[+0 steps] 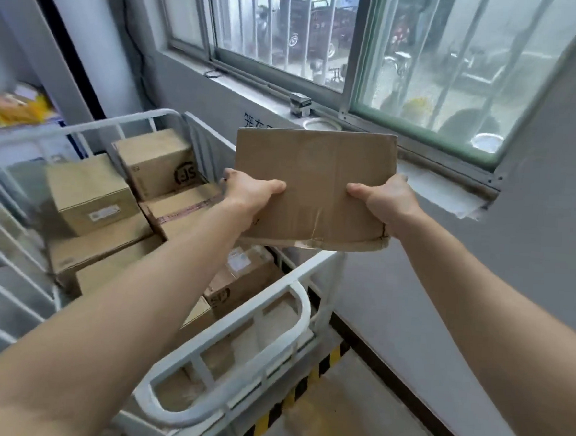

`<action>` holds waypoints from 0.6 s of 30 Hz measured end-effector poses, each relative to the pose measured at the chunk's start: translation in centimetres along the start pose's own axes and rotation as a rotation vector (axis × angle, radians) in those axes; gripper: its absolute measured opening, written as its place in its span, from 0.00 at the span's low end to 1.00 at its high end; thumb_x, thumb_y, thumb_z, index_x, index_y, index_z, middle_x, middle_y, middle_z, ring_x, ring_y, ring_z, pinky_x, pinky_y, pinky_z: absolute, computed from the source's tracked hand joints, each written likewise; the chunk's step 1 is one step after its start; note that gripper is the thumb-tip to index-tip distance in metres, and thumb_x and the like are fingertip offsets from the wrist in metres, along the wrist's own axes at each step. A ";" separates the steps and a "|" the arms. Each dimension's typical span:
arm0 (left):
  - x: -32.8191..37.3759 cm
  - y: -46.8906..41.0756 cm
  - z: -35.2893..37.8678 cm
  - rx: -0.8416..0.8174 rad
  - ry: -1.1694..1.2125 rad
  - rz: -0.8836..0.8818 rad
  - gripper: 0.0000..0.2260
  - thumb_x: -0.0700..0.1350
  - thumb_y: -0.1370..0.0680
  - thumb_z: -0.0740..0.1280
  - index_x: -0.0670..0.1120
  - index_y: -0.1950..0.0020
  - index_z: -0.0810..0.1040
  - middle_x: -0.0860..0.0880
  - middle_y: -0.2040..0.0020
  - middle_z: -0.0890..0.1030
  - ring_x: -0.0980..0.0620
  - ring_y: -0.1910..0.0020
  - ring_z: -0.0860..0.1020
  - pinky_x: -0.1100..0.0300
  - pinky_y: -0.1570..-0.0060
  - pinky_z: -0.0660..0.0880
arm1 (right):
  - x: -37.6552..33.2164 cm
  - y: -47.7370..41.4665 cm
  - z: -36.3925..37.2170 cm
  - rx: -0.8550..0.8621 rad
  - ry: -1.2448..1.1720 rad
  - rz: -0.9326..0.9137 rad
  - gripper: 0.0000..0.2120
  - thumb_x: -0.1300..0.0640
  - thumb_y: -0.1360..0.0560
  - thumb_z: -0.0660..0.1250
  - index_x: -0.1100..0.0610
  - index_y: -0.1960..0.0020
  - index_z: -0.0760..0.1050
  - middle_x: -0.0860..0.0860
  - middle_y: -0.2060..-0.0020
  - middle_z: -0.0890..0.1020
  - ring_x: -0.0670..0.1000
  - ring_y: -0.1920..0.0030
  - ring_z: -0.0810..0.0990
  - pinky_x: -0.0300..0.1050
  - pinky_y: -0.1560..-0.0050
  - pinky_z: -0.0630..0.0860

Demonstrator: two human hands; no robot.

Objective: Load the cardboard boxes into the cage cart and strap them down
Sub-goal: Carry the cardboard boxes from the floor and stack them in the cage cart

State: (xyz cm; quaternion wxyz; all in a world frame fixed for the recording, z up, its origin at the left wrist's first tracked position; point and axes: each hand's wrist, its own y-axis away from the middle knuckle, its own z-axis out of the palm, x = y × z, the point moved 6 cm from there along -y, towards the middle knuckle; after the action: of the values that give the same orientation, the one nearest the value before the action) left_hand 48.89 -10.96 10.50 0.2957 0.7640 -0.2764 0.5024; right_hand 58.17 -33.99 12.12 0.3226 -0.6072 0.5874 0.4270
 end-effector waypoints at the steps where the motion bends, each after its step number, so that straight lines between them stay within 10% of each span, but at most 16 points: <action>1: -0.9 -1.4 -1.3 0.018 0.038 -0.027 0.42 0.51 0.31 0.76 0.40 0.28 0.54 0.43 0.33 0.66 0.45 0.36 0.70 0.57 0.48 0.69 | -1.0 -1.1 2.2 -0.036 0.018 -0.014 0.33 0.48 0.31 0.75 0.60 0.36 0.63 0.51 0.47 0.74 0.53 0.48 0.76 0.51 0.43 0.76; 6: -7.4 -8.4 -5.5 0.094 0.080 -0.233 0.49 0.52 0.32 0.77 0.42 0.24 0.48 0.42 0.28 0.61 0.43 0.32 0.66 0.53 0.44 0.69 | -3.0 -6.3 13.1 -0.191 0.185 0.000 0.35 0.46 0.31 0.75 0.59 0.34 0.63 0.53 0.44 0.74 0.56 0.43 0.75 0.52 0.43 0.75; 10: -14.9 -13.4 -5.2 0.057 0.101 -0.443 0.60 0.58 0.52 0.79 0.43 0.25 0.56 0.43 0.33 0.71 0.41 0.38 0.73 0.42 0.42 0.74 | -1.1 -9.6 19.4 -0.303 0.317 0.064 0.37 0.47 0.32 0.76 0.61 0.32 0.62 0.54 0.42 0.73 0.56 0.41 0.74 0.47 0.50 0.72; 18: -26.3 -16.7 -1.0 0.047 0.097 -0.780 0.54 0.52 0.34 0.78 0.42 0.23 0.43 0.41 0.25 0.61 0.37 0.31 0.67 0.42 0.36 0.68 | 6.9 -15.6 28.4 -0.512 0.600 0.243 0.37 0.48 0.31 0.76 0.63 0.30 0.64 0.58 0.40 0.75 0.57 0.50 0.74 0.47 0.54 0.71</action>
State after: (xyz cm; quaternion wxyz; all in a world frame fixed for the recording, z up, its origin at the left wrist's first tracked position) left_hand 51.30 4.34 -16.52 0.4596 0.7937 0.0604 0.3939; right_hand 69.26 -10.05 -7.87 -0.0774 -0.6915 0.5976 0.3984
